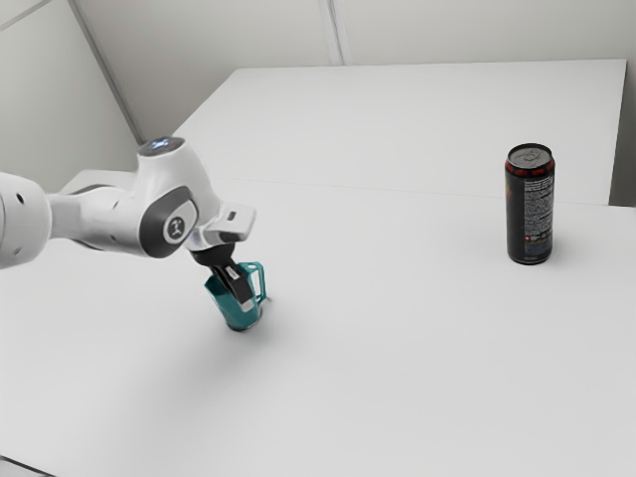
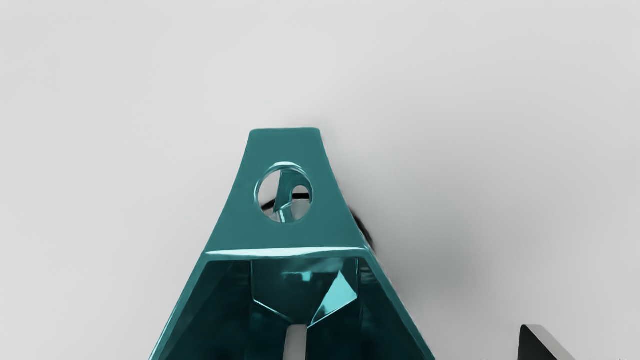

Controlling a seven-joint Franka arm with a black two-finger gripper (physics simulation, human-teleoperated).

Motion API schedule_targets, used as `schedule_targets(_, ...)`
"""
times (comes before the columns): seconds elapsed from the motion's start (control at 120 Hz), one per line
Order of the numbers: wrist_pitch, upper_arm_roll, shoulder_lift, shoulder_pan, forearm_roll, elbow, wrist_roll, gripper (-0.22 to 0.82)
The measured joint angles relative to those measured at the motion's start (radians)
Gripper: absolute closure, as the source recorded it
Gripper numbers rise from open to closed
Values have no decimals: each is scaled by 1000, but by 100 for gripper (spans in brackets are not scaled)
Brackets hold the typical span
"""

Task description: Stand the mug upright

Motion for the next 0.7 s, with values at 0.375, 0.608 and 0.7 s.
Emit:
schedule_targets(0.375, -133, -6, -95, -23, -1, 162, -29, 14)
schedule_targets(0.608, -301, -5, 27, -15, -12, 479, -51, 5)
schedule_targets(0.7, -381, 1, 119, -12, -21, 627, -66, 3)
